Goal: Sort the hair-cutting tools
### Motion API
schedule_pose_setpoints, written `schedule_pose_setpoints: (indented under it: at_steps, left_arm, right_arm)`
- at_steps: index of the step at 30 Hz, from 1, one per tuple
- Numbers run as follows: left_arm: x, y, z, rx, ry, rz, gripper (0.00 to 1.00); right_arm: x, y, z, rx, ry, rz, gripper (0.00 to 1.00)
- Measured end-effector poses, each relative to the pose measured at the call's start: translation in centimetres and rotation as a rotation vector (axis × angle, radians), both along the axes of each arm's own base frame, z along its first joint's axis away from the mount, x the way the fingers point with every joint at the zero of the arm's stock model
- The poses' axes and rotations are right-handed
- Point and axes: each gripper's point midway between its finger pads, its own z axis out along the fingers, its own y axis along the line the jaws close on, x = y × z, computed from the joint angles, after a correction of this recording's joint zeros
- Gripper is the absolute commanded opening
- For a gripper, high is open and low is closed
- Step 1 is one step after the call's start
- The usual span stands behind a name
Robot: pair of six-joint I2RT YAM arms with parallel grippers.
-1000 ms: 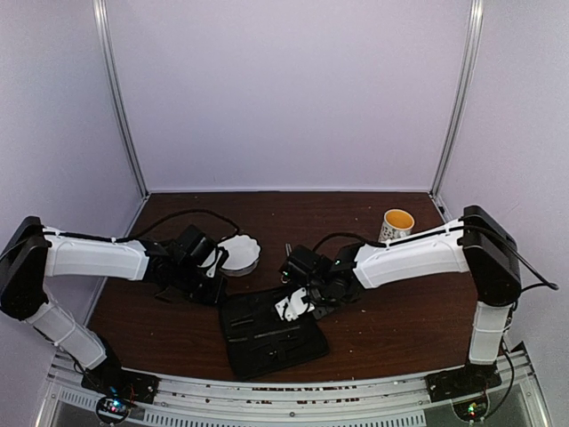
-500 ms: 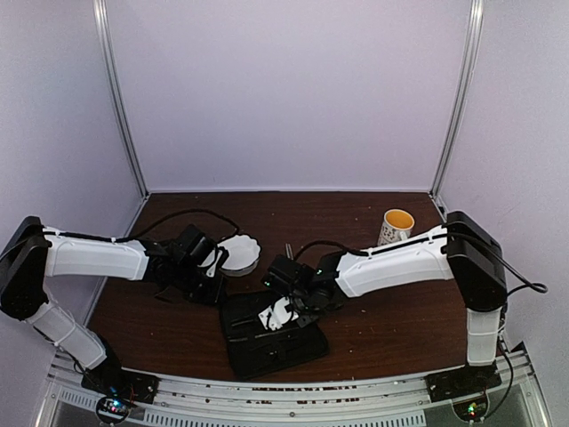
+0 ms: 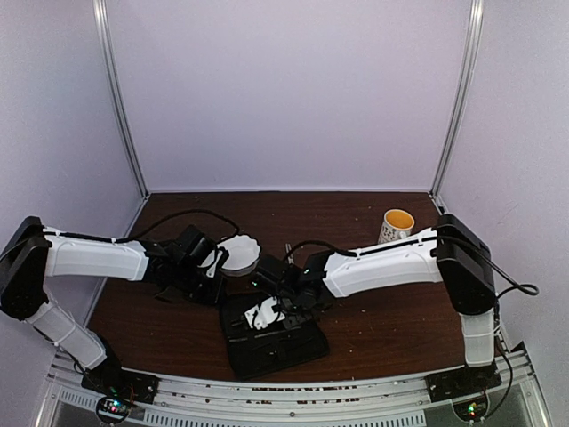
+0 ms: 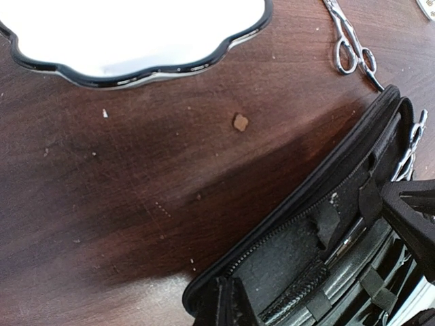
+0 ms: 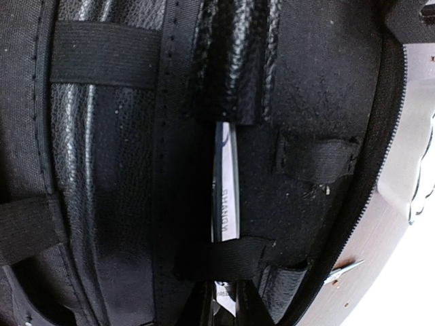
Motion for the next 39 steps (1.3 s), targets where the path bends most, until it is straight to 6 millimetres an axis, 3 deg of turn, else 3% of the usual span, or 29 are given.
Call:
schedule_pose_setpoints:
  at_steps: [5, 11, 13, 17, 20, 25, 29, 39]
  left_arm:
    - [0.0, 0.0, 0.0, 0.002, -0.002, -0.005, 0.00]
    - [0.0, 0.0, 0.0, 0.004, -0.005, -0.012, 0.00]
    - [0.0, 0.0, 0.0, 0.006, -0.006, -0.015, 0.00]
    - [0.0, 0.0, 0.0, 0.008, -0.009, -0.021, 0.00]
    - [0.0, 0.0, 0.0, 0.009, -0.011, -0.027, 0.00]
    - [0.0, 0.0, 0.0, 0.011, -0.014, -0.032, 0.00]
    - [0.0, 0.0, 0.0, 0.012, -0.015, -0.034, 0.00]
    - [0.0, 0.0, 0.0, 0.012, -0.016, -0.036, 0.00]
  right_arm:
    - [-0.1, 0.0, -0.1, 0.005, 0.013, -0.014, 0.09]
    - [-0.7, 0.1, -0.3, 0.024, 0.053, -0.028, 0.31]
    - [-0.9, 0.1, -0.3, 0.029, 0.066, -0.033, 0.34]
    - [-1.0, -0.5, 0.6, 0.053, 0.105, -0.050, 0.34]
    - [-0.9, -1.2, 2.3, 0.086, 0.140, -0.068, 0.32]
    - [1.4, -3.1, 4.5, 0.129, 0.150, -0.135, 0.29]
    - [2.6, -4.3, 4.2, 0.118, 0.161, -0.167, 0.27]
    - [2.0, -4.8, 1.5, 0.038, 0.187, -0.140, 0.28]
